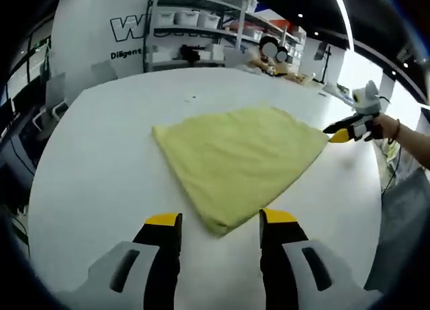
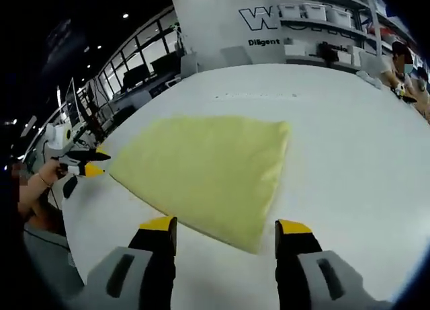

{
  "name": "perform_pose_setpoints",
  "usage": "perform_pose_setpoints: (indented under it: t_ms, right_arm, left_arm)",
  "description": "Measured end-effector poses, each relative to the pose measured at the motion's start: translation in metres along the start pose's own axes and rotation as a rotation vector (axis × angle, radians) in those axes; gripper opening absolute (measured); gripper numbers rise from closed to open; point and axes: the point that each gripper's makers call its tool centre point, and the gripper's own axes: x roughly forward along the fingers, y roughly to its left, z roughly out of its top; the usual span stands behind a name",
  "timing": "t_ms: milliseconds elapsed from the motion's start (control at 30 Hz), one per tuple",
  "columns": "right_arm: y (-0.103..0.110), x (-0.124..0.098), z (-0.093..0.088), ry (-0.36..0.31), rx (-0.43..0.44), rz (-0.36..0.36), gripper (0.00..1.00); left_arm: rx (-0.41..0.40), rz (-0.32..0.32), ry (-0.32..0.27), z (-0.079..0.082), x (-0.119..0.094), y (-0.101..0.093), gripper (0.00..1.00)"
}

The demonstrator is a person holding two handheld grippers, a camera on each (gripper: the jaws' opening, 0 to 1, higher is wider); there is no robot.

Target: Fold the garment on the visible template until the final outline fits inside the template.

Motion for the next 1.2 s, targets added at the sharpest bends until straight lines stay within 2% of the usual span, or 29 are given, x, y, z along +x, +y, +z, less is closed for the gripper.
perform_pose_setpoints:
  t_ms: [100,167,267,400,433,500,633,667,733,800,1200]
  right_arm:
    - [0.004,-0.007,0.0,-0.007,0.024,0.01,0.42]
    - [0.01,-0.012,0.0,-0.015,0.046,0.034,0.37]
    - [0.021,-0.021,0.002,-0.041,0.117,0.075,0.35]
    - [0.024,-0.024,0.003,-0.057,0.138,0.087,0.3]
    - [0.033,-0.034,0.0,-0.057,0.162,0.11,0.29]
    - [0.037,-0.039,-0.001,-0.065,0.154,0.121,0.28]
    - [0.047,-0.049,-0.008,-0.053,0.133,0.136,0.24]
    - [0.048,-0.05,-0.009,-0.051,0.13,0.14,0.22]
    - [0.051,-0.053,-0.011,-0.047,0.123,0.146,0.11]
    - [0.065,-0.061,-0.019,-0.042,0.125,0.182,0.0]
    - [0.079,-0.073,-0.035,-0.003,0.074,0.196,0.0]
  left_arm:
    - [-0.064,-0.03,-0.02,0.006,-0.007,-0.006,0.38]
    - [-0.079,-0.045,-0.038,0.011,-0.013,-0.009,0.36]
    - [-0.095,-0.056,-0.046,0.015,-0.024,-0.017,0.28]
    - [-0.077,-0.049,-0.054,0.016,-0.026,-0.018,0.19]
    - [-0.063,-0.038,-0.052,0.016,-0.031,-0.02,0.16]
    - [-0.128,-0.091,-0.074,0.018,-0.04,-0.032,0.13]
    - [-0.134,-0.097,-0.074,0.015,-0.049,-0.036,0.01]
    - [-0.133,-0.099,-0.074,0.015,-0.05,-0.037,0.01]
    - [-0.131,-0.104,-0.075,0.014,-0.054,-0.04,0.0]
    - [-0.161,-0.138,-0.088,0.011,-0.065,-0.051,0.0]
    - [-0.122,-0.162,-0.069,-0.005,-0.085,-0.066,0.0]
